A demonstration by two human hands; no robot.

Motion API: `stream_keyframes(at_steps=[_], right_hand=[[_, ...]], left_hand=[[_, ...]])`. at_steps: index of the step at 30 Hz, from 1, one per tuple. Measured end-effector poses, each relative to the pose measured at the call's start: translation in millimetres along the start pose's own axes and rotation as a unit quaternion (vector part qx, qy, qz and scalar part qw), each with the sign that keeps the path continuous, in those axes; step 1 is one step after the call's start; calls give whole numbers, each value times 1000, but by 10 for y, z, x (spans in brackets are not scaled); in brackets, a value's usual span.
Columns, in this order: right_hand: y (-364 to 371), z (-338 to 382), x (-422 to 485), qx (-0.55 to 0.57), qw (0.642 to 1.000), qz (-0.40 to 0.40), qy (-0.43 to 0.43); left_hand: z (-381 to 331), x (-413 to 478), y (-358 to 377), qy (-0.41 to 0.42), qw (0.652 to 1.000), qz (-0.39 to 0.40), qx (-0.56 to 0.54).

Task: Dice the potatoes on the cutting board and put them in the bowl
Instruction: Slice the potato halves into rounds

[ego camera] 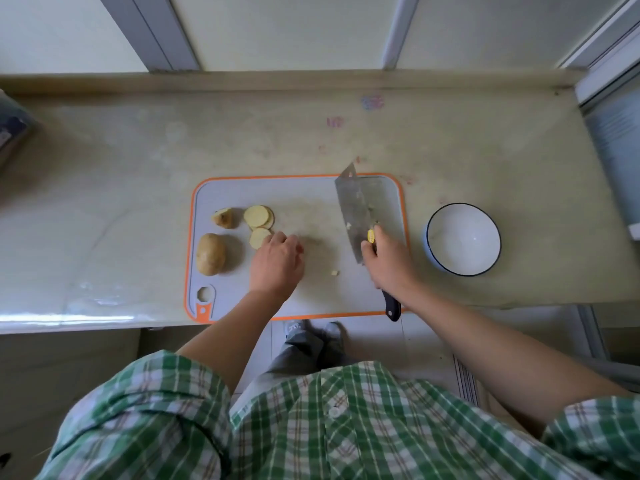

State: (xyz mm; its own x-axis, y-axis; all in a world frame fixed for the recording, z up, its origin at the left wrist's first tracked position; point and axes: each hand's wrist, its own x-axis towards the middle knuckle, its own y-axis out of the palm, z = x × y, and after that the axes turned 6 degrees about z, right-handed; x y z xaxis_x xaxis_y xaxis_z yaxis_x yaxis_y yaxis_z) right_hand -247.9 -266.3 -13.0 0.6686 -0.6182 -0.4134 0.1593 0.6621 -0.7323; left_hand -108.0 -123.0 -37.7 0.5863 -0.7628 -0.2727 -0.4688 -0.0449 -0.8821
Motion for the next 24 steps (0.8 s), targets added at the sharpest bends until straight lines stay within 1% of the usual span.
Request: stream_keyframes(at_steps=[3, 5, 7, 8, 11, 13, 14, 15, 18, 19, 21, 24], right_hand=[[95, 156, -185, 7, 994, 69, -88], [196, 147, -261, -17, 989, 94, -110], [212, 17, -232, -32, 991, 90, -91], [183, -59, -210, -28, 994, 81, -67], [45, -306, -130, 12, 1000, 21, 20], [-36, -355, -122, 27, 998, -21, 52], [-47, -326, -137, 29, 998, -28, 51], [-29, -271, -161, 29, 999, -20, 37], [116, -86, -262, 28, 998, 45, -22], [156, -60, -276, 25, 998, 58, -30], [160, -72, -255, 9, 998, 53, -22], [38, -229, -198, 14, 999, 12, 30]], left_hand=[[16, -64, 21, -28, 999, 20, 29], [3, -105, 35, -41, 998, 27, 34], [-17, -136, 40, -48, 998, 32, 34], [-26, -150, 41, -50, 998, 35, 34], [-36, -191, 43, -50, 997, 41, 40], [-45, -220, 46, -50, 997, 40, 51], [-53, -227, 48, -50, 996, 39, 56], [-61, -235, 49, -51, 996, 39, 58], [-81, -240, 54, -56, 995, 42, 67], [-79, -239, 53, -57, 995, 43, 71], [-70, -232, 48, -56, 995, 43, 75], [-62, -228, 50, -50, 995, 40, 74]])
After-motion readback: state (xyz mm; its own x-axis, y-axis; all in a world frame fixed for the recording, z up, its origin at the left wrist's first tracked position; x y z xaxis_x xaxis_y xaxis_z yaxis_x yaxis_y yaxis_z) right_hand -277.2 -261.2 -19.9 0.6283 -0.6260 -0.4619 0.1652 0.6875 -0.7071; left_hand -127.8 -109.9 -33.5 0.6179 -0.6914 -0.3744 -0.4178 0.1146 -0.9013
